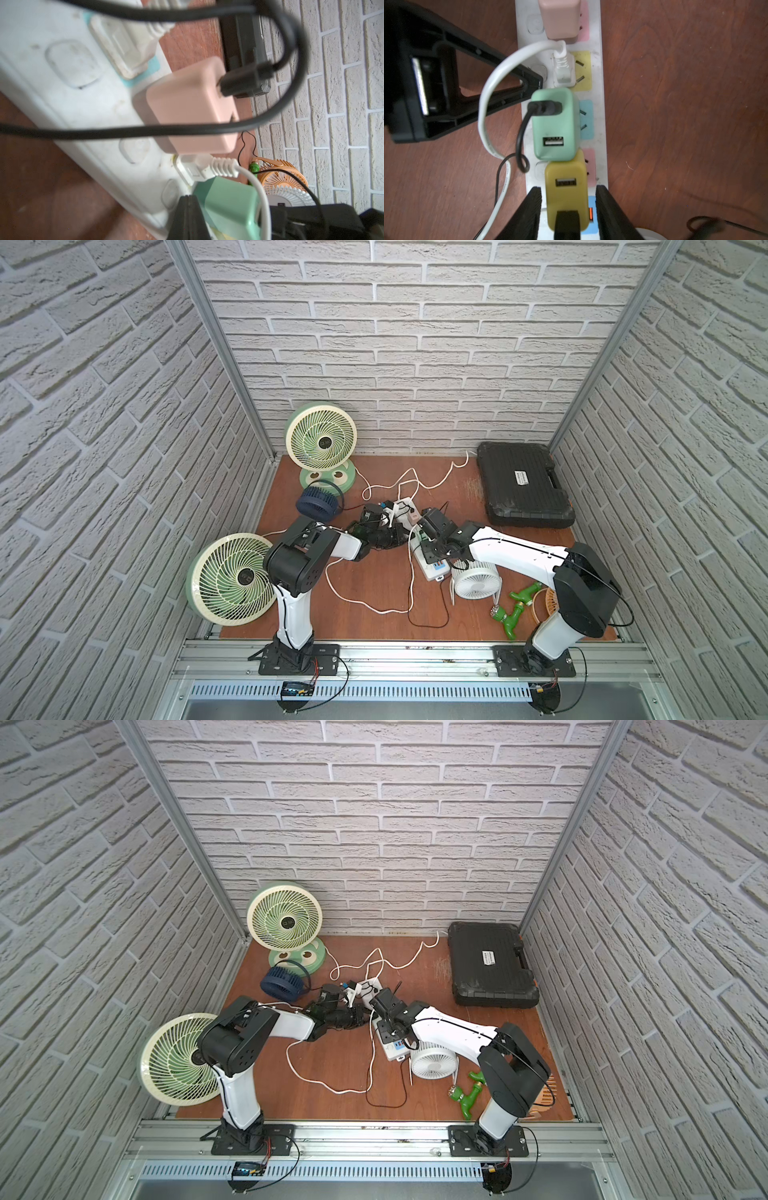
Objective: Unplug the desk fan from the power strip
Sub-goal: Remove the plug from the socket.
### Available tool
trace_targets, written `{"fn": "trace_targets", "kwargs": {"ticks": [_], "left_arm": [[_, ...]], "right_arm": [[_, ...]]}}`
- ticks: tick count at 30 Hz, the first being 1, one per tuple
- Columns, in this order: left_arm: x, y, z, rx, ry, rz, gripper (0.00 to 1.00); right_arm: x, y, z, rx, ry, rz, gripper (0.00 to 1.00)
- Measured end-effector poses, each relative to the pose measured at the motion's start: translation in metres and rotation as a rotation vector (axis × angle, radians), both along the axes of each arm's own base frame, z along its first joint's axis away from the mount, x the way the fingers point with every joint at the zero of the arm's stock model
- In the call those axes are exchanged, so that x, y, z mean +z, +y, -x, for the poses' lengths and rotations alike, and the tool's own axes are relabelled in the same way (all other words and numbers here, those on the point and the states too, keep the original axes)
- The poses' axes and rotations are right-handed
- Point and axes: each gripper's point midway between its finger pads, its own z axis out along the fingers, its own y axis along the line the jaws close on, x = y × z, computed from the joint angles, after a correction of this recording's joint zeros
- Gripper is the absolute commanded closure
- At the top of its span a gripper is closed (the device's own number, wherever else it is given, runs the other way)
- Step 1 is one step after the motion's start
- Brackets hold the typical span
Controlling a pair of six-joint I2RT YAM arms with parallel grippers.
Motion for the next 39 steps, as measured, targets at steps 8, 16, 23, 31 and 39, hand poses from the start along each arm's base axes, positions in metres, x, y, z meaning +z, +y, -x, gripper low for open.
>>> {"fn": "trace_targets", "kwargs": {"ticks": [8, 16, 23, 31, 39], "left_arm": [[0.000, -0.003, -0.006, 0.002, 0.004, 0.006, 1.00], [-0.001, -0.003, -0.007, 0.002, 0.014, 0.003, 1.00], [-0.002, -0.003, -0.008, 0.001, 0.023, -0.014, 1.00], [-0.003, -0.003, -0.009, -0.005, 0.015, -0.029, 1.00], [-0.002, -0.003, -0.010, -0.009, 0.018, -0.038, 1.00]], "right_arm": [[-0.008, 0.001, -0.002, 0.011, 0.007, 0.017, 0.73], [-0.007, 0.003, -0.001, 0.022, -0.016, 0.048, 0.79], [-0.002, 0.009, 0.002, 0.051, -0.042, 0.103, 0.82], [0.000, 0.004, 0.001, 0.021, -0.011, 0.026, 0.85], [0.007, 0.002, 0.000, 0.007, -0.046, 0.027, 0.86]]}}
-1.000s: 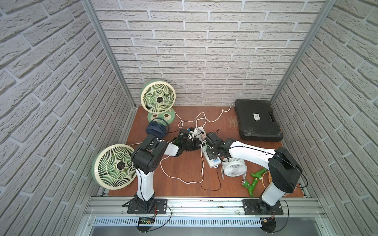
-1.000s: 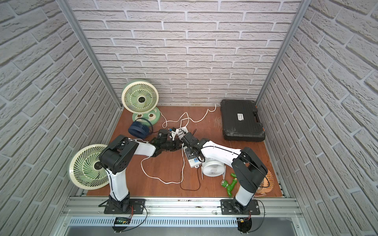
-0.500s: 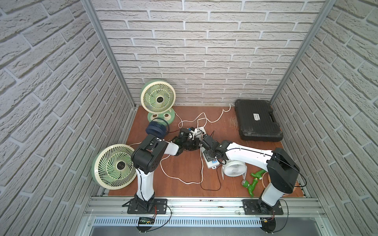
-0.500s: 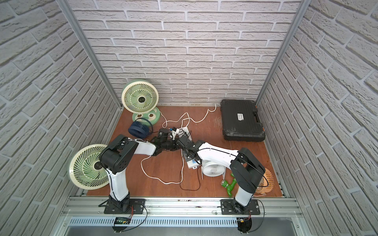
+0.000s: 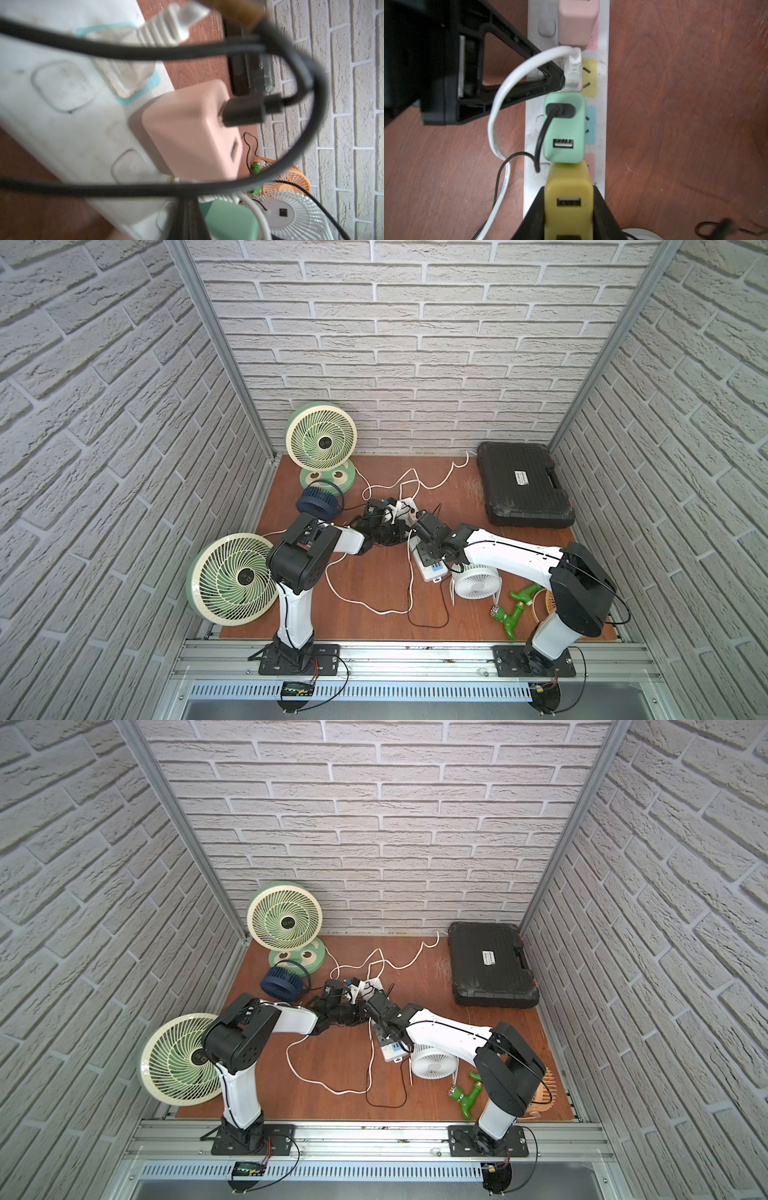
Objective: Unplug the desk fan from the power strip
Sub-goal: Remove the plug from the socket, then place the plug at the center of the board.
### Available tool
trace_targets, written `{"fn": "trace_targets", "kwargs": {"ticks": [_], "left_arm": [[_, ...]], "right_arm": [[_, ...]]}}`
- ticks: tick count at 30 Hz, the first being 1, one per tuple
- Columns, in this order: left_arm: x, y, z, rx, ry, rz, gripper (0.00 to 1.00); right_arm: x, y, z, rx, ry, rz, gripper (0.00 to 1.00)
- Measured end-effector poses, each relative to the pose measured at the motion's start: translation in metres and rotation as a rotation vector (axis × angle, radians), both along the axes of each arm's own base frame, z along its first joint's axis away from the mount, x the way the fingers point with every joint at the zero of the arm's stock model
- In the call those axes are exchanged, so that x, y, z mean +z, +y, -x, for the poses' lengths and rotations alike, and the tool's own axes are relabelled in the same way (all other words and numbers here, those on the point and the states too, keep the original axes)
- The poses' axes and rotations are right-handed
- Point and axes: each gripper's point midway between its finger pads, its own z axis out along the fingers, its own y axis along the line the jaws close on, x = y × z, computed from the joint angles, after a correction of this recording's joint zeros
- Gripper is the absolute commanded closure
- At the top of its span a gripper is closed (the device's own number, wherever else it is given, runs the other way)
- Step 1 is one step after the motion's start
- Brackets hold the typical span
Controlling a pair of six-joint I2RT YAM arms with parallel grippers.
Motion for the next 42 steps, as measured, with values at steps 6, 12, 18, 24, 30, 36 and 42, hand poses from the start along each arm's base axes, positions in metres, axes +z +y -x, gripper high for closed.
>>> {"fn": "trace_targets", "kwargs": {"ticks": [6, 12, 18, 24, 30, 36, 42], "left_arm": [[0.000, 0.000, 0.000, -0.001, 0.003, -0.002, 1.00], [0.000, 0.000, 0.000, -0.003, 0.008, -0.007, 1.00], [0.000, 0.000, 0.000, -0.002, 0.009, -0.008, 1.00], [0.001, 0.001, 0.000, 0.002, 0.012, -0.015, 1.00], [0.001, 0.002, 0.000, 0.005, 0.013, -0.019, 1.00], [0.000, 0.002, 0.000, 0.007, 0.014, -0.019, 1.00], [0.001, 0.005, -0.001, 0.013, 0.014, -0.021, 1.00]], "right_arm": [[0.015, -0.009, -0.003, -0.034, -0.024, -0.037, 0.87], [0.016, -0.009, -0.003, -0.032, -0.017, -0.049, 0.87], [0.040, -0.020, -0.012, -0.053, -0.051, -0.115, 0.87], [0.071, -0.059, -0.032, -0.138, -0.117, -0.168, 0.87], [0.083, -0.129, -0.049, -0.311, -0.148, -0.155, 0.87], [0.071, -0.204, -0.040, -0.522, -0.139, -0.140, 0.86], [0.026, -0.254, -0.014, -0.695, -0.010, -0.164, 0.86]]}}
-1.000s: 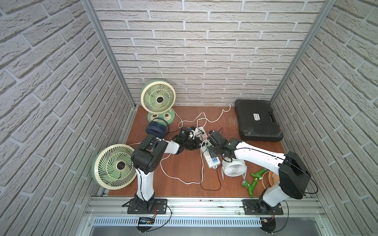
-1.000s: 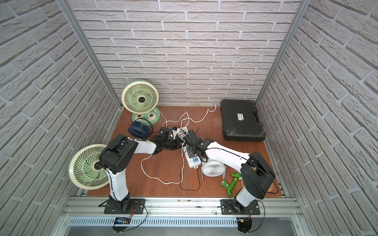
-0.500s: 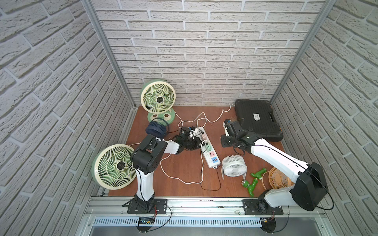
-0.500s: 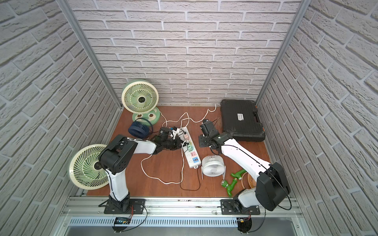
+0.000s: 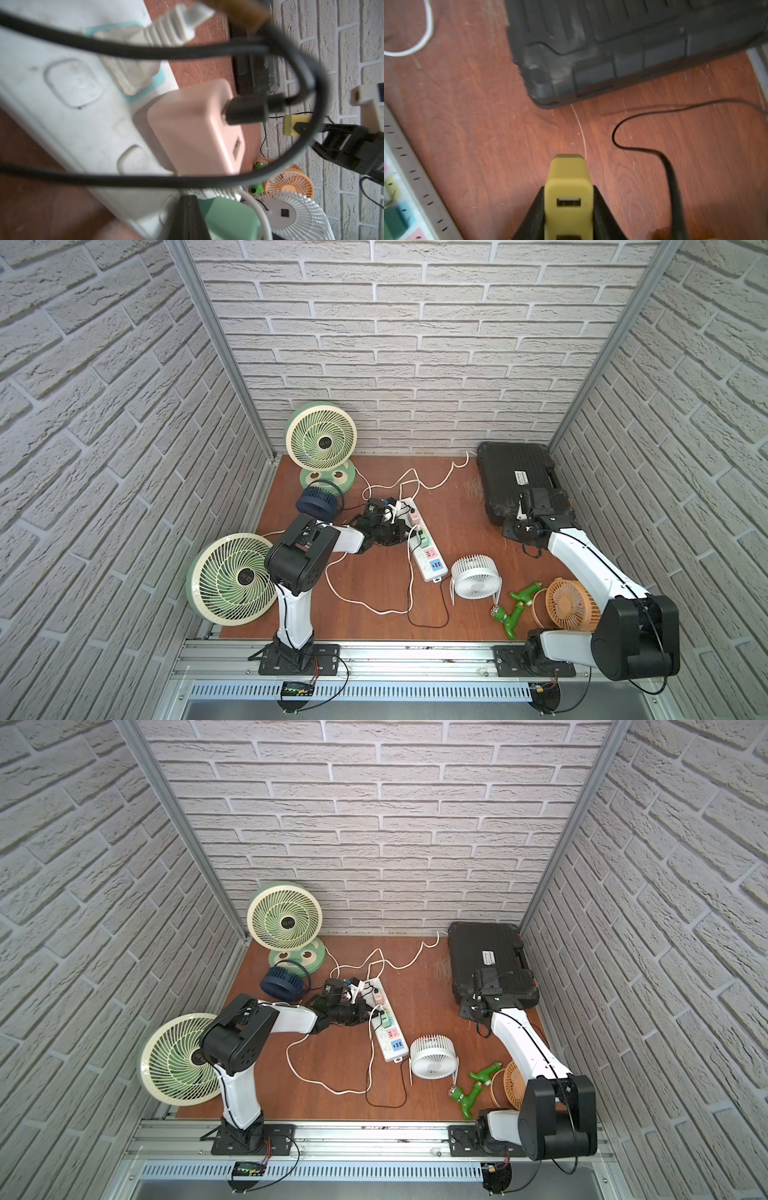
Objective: Unplug the desk fan from the power strip
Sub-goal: Place the plug at the center of the board.
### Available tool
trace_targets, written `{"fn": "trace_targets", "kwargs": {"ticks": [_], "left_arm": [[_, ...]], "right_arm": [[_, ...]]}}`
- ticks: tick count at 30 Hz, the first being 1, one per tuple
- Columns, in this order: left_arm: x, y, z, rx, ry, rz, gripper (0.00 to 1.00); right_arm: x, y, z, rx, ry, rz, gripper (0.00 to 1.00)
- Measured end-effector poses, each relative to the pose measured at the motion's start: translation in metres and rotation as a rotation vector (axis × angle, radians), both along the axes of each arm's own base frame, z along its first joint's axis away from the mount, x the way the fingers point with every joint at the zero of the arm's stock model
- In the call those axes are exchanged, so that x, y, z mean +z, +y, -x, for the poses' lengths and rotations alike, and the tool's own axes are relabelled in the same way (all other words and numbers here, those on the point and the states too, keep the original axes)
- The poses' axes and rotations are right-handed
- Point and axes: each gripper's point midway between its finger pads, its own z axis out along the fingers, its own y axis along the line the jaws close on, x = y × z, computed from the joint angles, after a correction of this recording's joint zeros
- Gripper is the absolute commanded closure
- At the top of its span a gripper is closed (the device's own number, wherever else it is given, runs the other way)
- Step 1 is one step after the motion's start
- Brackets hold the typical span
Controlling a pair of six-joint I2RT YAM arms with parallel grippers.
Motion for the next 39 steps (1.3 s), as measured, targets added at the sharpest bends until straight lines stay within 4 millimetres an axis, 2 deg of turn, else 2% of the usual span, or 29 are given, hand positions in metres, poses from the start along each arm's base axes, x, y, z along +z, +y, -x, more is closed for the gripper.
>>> {"fn": "trace_targets", "kwargs": {"ticks": [5, 11, 16, 23, 26, 31, 35, 39], "left_arm": [[0.000, 0.001, 0.000, 0.003, 0.000, -0.001, 1.00], [-0.001, 0.002, -0.001, 0.005, 0.001, -0.001, 1.00], [0.000, 0.002, -0.001, 0.005, 0.001, -0.001, 1.00], [0.000, 0.002, -0.001, 0.005, 0.001, -0.001, 1.00], [0.000, 0.002, -0.001, 0.005, 0.001, -0.001, 1.00], [0.000, 0.003, -0.001, 0.005, 0.001, 0.000, 1.00], [0.000, 0.003, -0.001, 0.006, 0.001, 0.000, 1.00], [0.000, 0.003, -0.001, 0.005, 0.001, 0.000, 1.00]], "right_arm": [[-0.028, -0.010, 0.010, -0.042, 0.085, -0.063, 0.83], [-0.046, -0.008, 0.012, -0.038, 0.131, -0.094, 0.80], [-0.054, -0.007, 0.012, -0.023, 0.150, -0.101, 0.74], [-0.055, -0.008, 0.013, -0.013, 0.156, -0.092, 0.65], [-0.051, -0.008, 0.015, -0.008, 0.152, -0.083, 0.60], [-0.031, -0.006, 0.017, 0.012, 0.112, -0.055, 0.50], [-0.011, 0.001, 0.015, 0.041, 0.072, -0.035, 0.48], [0.015, 0.020, 0.010, 0.113, -0.007, -0.026, 0.48]]}}
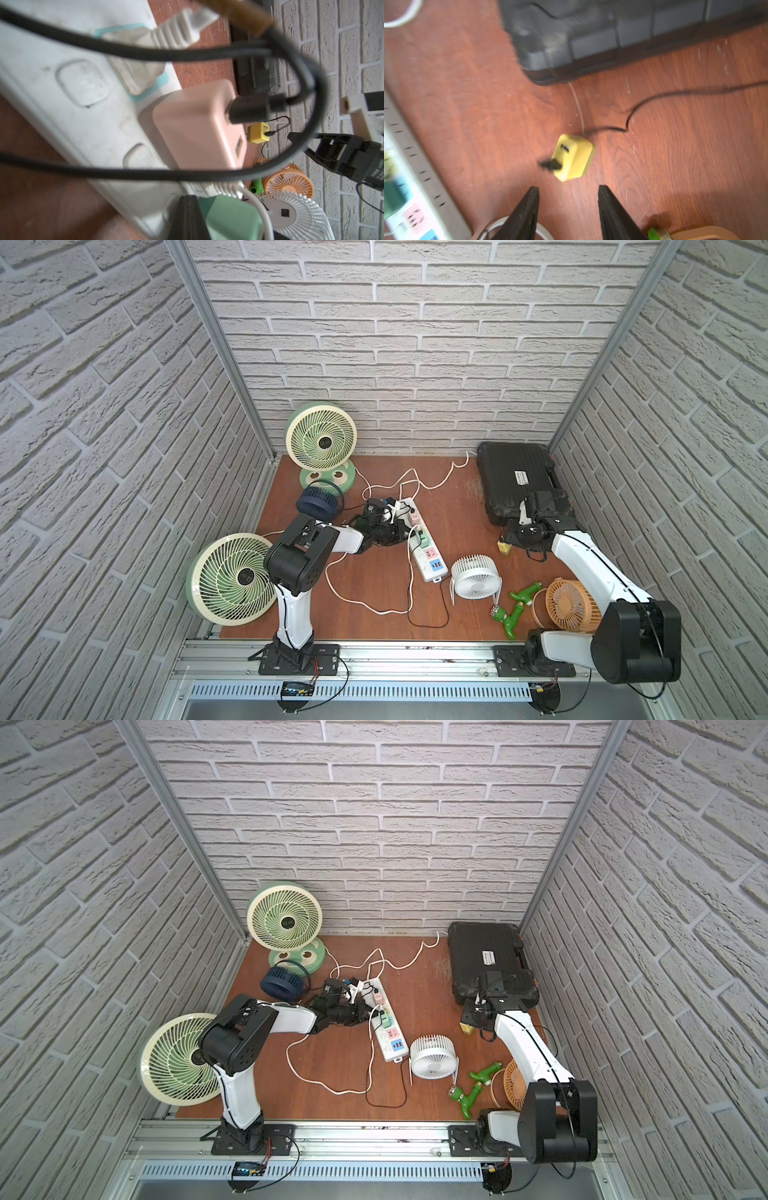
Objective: Unplug the desk fan from the power strip
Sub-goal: Place the plug at the center of the board, then remove the plug from the socket.
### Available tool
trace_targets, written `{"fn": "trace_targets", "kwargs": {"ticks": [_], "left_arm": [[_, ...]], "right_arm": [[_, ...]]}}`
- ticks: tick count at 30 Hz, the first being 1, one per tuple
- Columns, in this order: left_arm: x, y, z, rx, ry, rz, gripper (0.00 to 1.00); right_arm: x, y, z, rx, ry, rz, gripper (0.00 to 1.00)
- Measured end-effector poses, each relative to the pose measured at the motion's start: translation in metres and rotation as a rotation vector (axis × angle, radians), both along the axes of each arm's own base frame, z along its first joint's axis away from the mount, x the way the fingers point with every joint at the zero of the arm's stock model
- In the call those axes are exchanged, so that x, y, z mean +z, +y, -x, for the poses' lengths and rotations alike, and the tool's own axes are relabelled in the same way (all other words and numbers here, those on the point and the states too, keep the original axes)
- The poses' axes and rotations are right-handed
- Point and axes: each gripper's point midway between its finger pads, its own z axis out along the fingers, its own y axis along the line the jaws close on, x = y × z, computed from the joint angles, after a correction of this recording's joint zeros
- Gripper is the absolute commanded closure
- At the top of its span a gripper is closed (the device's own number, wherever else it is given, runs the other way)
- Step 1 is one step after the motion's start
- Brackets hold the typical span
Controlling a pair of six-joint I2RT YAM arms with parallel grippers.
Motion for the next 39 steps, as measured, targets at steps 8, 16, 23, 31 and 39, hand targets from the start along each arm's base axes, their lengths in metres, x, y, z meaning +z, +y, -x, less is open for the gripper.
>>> {"fn": "trace_targets", "kwargs": {"ticks": [8, 16, 23, 31, 39], "left_arm": [[0.000, 0.000, 0.000, -0.001, 0.001, 0.001, 1.00], [0.000, 0.000, 0.000, 0.000, 0.002, 0.001, 1.00], [0.000, 0.000, 0.000, 0.000, 0.003, 0.001, 1.00], [0.000, 0.000, 0.000, 0.000, 0.003, 0.002, 1.00], [0.000, 0.000, 0.000, 0.000, 0.004, 0.003, 1.00]], "right_arm": [[0.040, 0.068, -0.006, 0.260, -0.139, -0.054, 0.50], [0.041, 0.145, 0.002, 0.506, -0.167, -0.092, 0.50], [0.011, 0.201, 0.008, 0.660, -0.104, -0.060, 0.50], [-0.026, 0.232, 0.006, 0.727, -0.058, 0.027, 0.49], [-0.048, 0.238, -0.004, 0.720, -0.050, 0.084, 0.49]]}}
